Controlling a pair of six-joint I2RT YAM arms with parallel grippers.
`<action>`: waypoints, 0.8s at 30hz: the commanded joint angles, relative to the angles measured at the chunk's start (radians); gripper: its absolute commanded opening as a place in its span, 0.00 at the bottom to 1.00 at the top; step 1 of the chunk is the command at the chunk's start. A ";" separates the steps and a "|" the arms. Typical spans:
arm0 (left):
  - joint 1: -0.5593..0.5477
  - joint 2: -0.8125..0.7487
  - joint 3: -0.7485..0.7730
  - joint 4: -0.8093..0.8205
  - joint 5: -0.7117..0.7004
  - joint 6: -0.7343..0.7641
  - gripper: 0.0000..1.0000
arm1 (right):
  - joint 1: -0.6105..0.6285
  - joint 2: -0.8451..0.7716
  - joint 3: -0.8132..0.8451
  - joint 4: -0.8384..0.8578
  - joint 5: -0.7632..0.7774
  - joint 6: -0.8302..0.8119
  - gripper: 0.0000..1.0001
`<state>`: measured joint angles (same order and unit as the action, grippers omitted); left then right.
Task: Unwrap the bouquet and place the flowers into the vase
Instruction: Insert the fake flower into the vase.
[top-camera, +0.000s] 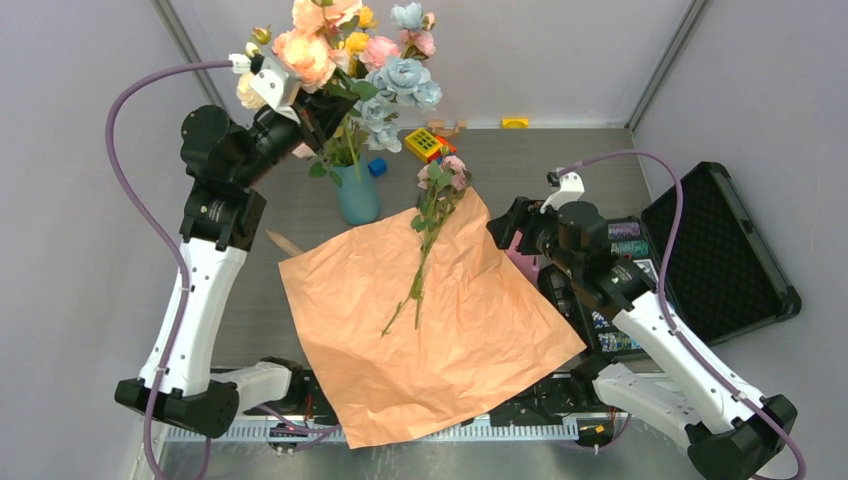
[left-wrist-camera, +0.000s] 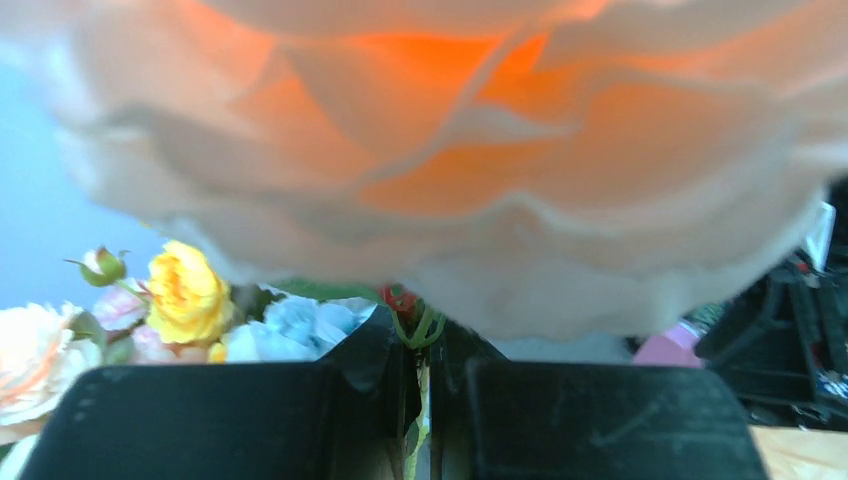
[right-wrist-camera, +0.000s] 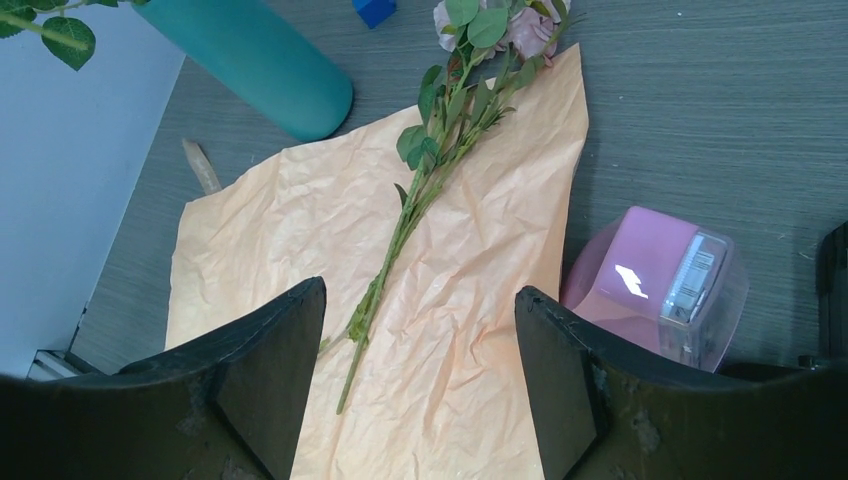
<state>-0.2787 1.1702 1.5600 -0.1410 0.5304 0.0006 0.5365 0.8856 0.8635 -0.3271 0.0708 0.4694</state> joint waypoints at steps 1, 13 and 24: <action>0.062 0.033 -0.006 0.198 0.058 -0.093 0.00 | -0.010 -0.036 -0.008 0.008 -0.025 0.009 0.74; 0.124 0.088 -0.038 0.330 0.063 -0.094 0.00 | -0.017 -0.053 -0.035 -0.005 -0.035 0.010 0.70; 0.134 0.111 -0.017 0.287 0.060 -0.031 0.00 | -0.020 -0.044 -0.036 -0.004 -0.030 0.008 0.70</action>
<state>-0.1535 1.2808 1.5013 0.1089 0.5812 -0.0662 0.5213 0.8486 0.8257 -0.3466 0.0471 0.4740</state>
